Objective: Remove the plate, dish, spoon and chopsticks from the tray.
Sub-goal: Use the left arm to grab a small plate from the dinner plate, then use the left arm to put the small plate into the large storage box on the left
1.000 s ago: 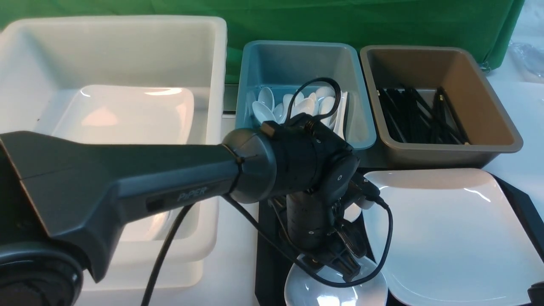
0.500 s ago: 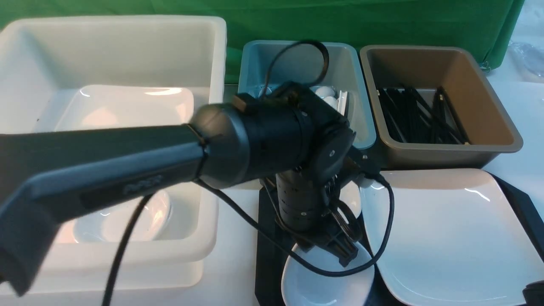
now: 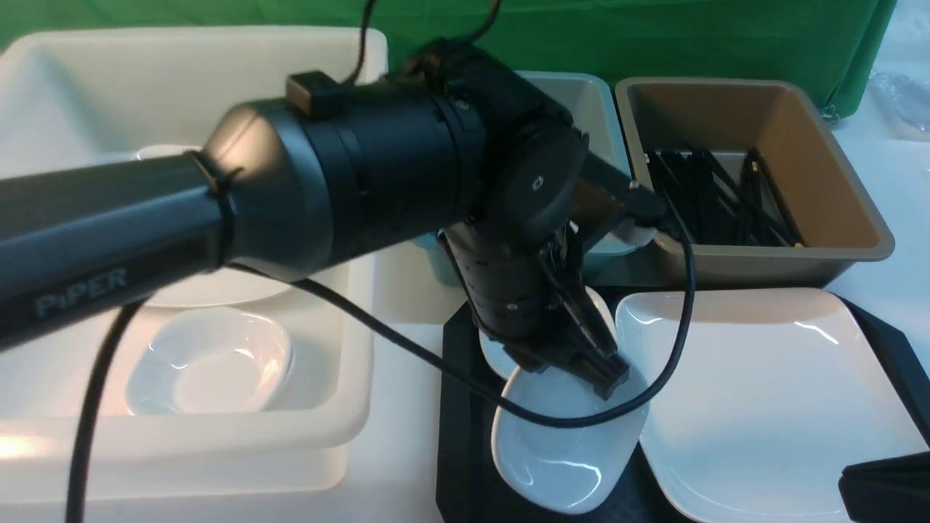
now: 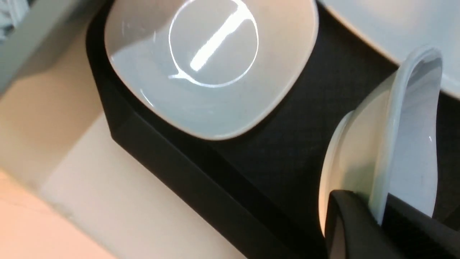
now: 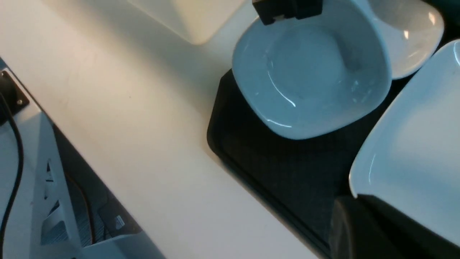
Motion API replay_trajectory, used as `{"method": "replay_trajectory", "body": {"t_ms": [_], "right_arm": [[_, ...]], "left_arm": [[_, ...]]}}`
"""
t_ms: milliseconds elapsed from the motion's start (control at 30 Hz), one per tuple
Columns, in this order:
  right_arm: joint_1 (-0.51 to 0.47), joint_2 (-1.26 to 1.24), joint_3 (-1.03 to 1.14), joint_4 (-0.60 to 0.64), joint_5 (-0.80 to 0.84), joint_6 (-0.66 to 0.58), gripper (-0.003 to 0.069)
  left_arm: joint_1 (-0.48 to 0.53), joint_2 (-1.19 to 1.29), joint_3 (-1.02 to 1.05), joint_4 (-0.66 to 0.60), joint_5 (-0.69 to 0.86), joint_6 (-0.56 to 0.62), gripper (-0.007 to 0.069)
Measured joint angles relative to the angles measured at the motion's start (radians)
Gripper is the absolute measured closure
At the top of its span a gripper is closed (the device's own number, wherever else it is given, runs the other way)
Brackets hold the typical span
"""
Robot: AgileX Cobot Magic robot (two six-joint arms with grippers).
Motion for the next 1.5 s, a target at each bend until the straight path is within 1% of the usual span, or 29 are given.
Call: {"method": "replay_trajectory", "body": {"t_ms": [133, 300, 367, 400, 433, 467, 533, 567, 600, 667, 700, 767, 800, 833, 900, 967, 1033, 1100, 1133, 1167, 1333, 1433, 1500], "right_arm": [[0.0, 0.0, -0.051, 0.049, -0.002, -0.047, 0.0631], [0.0, 0.039, -0.14, 0.117, 0.002, -0.107, 0.0631], [0.0, 0.107, -0.215, 0.179, 0.031, -0.162, 0.0631], [0.0, 0.131, -0.247, 0.209, 0.048, -0.18, 0.0631], [0.0, 0.137, -0.247, 0.209, 0.048, -0.184, 0.0631], [0.0, 0.182, -0.301, 0.259, 0.077, -0.218, 0.0631], [0.001, 0.248, -0.37, 0.315, 0.106, -0.246, 0.0631], [0.005, 0.268, -0.384, 0.323, 0.112, -0.251, 0.0632], [0.027, 0.32, -0.444, 0.34, 0.119, -0.264, 0.0633], [0.069, 0.376, -0.494, 0.343, 0.12, -0.265, 0.0633], [0.081, 0.388, -0.504, 0.343, 0.12, -0.265, 0.0633], [0.167, 0.463, -0.554, 0.335, 0.109, -0.266, 0.0634], [0.174, 0.463, -0.554, 0.335, 0.109, -0.266, 0.0634], [0.226, 0.502, -0.572, 0.326, 0.088, -0.266, 0.0634], [0.295, 0.538, -0.58, 0.313, 0.05, -0.266, 0.0634], [0.355, 0.57, -0.581, 0.29, -0.001, -0.266, 0.0634], [0.403, 0.602, -0.581, 0.272, -0.059, -0.266, 0.0634], [0.437, 0.629, -0.586, 0.259, -0.102, -0.266, 0.0634], [0.44, 0.629, -0.586, 0.259, -0.102, -0.266, 0.0634], [0.459, 0.651, -0.594, 0.252, -0.118, -0.265, 0.0634], [0.495, 0.709, -0.638, 0.249, -0.127, -0.263, 0.0635], [0.515, 0.738, -0.661, 0.238, -0.152, -0.238, 0.0636], [0.529, 0.762, -0.683, 0.192, -0.182, -0.206, 0.0636]], "left_arm": [[0.011, -0.027, -0.075, -0.02, 0.065, 0.007, 0.0606], [0.078, -0.072, -0.15, -0.115, 0.099, 0.054, 0.0606], [0.171, -0.116, -0.187, -0.222, 0.11, 0.105, 0.0606], [0.202, -0.133, -0.191, -0.251, 0.114, 0.125, 0.0606], [0.21, -0.137, -0.192, -0.257, 0.116, 0.131, 0.0606], [0.279, -0.175, -0.196, -0.301, 0.135, 0.161, 0.0606], [0.362, -0.21, -0.196, -0.336, 0.162, 0.195, 0.0606], [0.391, -0.223, -0.194, -0.348, 0.167, 0.208, 0.0606], [0.475, -0.266, -0.18, -0.392, 0.173, 0.241, 0.0606], [0.579, -0.309, -0.146, -0.459, 0.172, 0.277, 0.0606], [0.604, -0.319, -0.135, -0.474, 0.172, 0.287, 0.0606], [0.763, -0.392, -0.047, -0.557, 0.172, 0.344, 0.0606], [0.775, -0.402, -0.039, -0.562, 0.172, 0.348, 0.0606], [0.86, -0.431, 0.021, -0.594, 0.172, 0.381, 0.0606], [0.98, -0.47, 0.118, -0.626, 0.172, 0.426, 0.0606], [1.085, -0.49, 0.219, -0.646, 0.167, 0.474, 0.0606], [1.161, -0.493, 0.316, -0.653, 0.131, 0.517, 0.0606], [1.192, -0.481, 0.398, -0.647, 0.084, 0.586, 0.0606], [1.192, -0.481, 0.398, -0.647, 0.079, 0.594, 0.0606], [1.193, -0.454, 0.446, -0.636, 0.049, 0.651, 0.0606], [1.168, -0.358, 0.477, -0.624, -0.016, 0.719, 0.0606], [1.154, -0.296, 0.466, -0.621, -0.032, 0.763, 0.0606], [1.143, -0.252, 0.454, -0.617, -0.045, 0.772, 0.0606]]}}
